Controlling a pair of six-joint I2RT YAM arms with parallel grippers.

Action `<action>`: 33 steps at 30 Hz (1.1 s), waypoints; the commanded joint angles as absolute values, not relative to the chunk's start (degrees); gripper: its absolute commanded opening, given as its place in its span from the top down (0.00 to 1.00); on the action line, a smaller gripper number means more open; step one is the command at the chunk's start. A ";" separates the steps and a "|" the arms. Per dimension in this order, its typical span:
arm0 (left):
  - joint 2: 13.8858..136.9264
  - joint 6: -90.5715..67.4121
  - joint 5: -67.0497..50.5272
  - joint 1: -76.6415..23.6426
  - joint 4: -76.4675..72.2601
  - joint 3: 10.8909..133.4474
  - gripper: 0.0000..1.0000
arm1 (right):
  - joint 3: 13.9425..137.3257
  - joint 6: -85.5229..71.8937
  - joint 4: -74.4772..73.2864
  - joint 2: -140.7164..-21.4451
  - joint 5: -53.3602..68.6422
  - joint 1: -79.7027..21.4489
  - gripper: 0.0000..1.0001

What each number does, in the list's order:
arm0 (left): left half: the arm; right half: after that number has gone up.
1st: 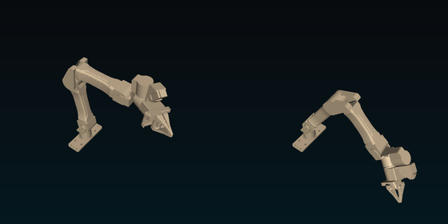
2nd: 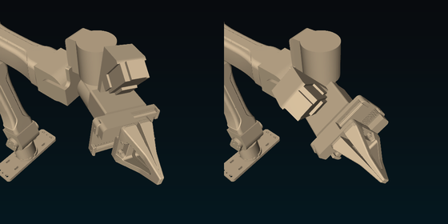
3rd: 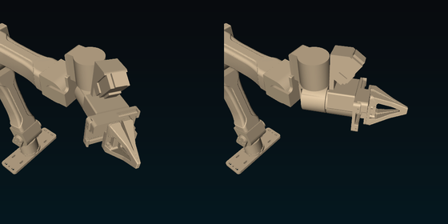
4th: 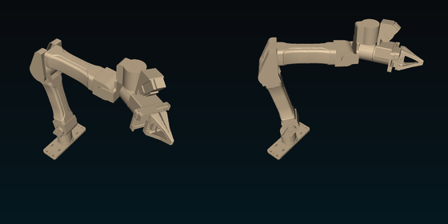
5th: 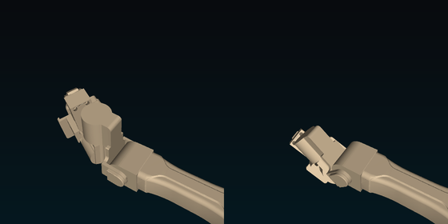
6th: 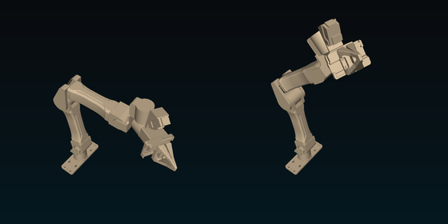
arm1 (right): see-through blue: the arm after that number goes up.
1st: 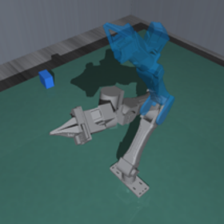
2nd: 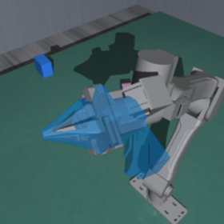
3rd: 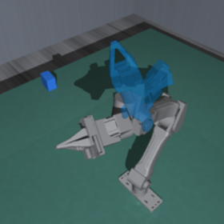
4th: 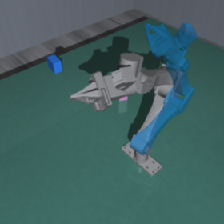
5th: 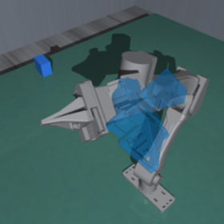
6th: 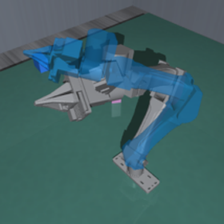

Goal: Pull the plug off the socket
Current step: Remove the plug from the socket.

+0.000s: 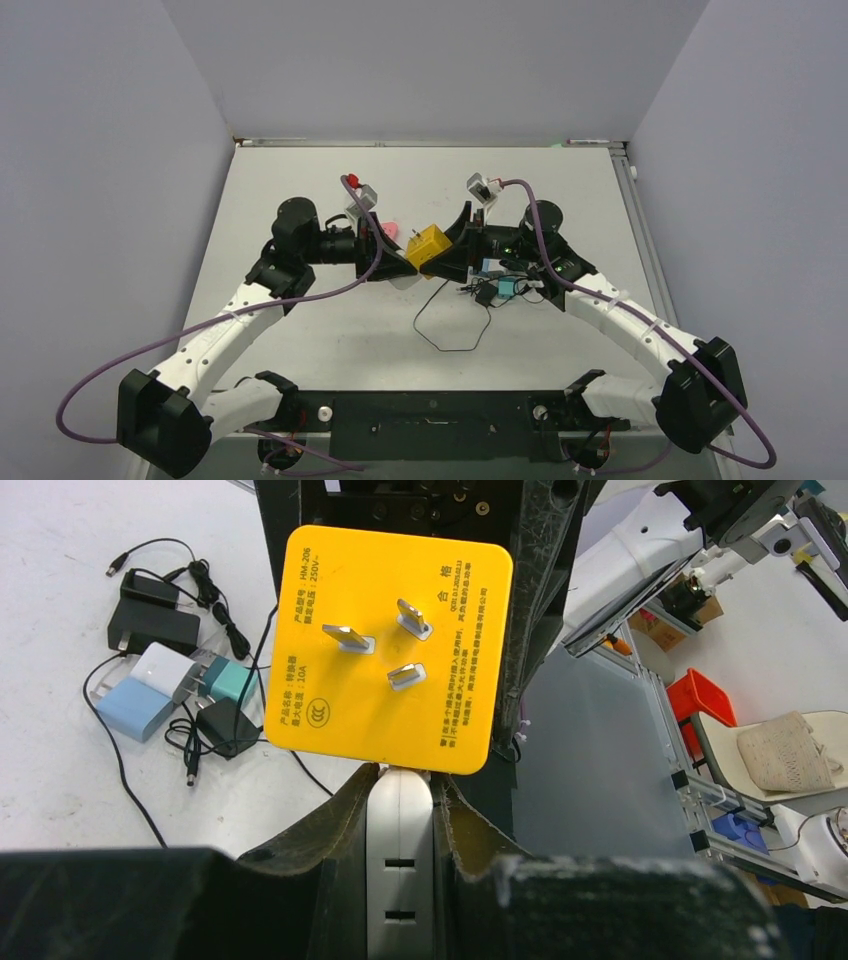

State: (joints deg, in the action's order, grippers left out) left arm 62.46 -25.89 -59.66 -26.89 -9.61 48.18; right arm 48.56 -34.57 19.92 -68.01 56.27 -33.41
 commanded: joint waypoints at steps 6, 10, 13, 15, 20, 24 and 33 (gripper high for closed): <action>59.69 -29.41 -67.03 -28.27 -18.27 47.38 1.00 | 45.87 -35.21 27.30 -71.58 56.32 -29.94 0.95; 59.70 -28.49 -64.72 -28.34 -16.62 47.51 1.00 | 45.84 -35.94 28.10 -71.80 56.50 -29.71 0.95; 60.71 -21.33 -58.30 -28.01 -4.58 50.55 1.00 | 46.26 -35.83 27.30 -70.60 55.87 -29.71 0.95; 61.55 -19.55 -54.72 -27.23 -1.36 51.41 1.00 | 46.61 -35.91 26.73 -69.59 55.45 -29.71 0.95; 63.31 -23.29 -50.98 -23.39 -3.02 50.57 1.00 | 47.89 -36.18 24.58 -66.05 53.23 -29.95 0.95; 64.29 -25.13 -49.96 -21.75 -3.89 50.19 1.00 | 50.68 -31.59 17.05 -63.02 47.23 -31.73 0.95; 65.08 -26.30 -50.84 -21.01 -4.73 50.07 1.00 | 55.62 -21.21 3.86 -62.34 35.95 -40.19 0.95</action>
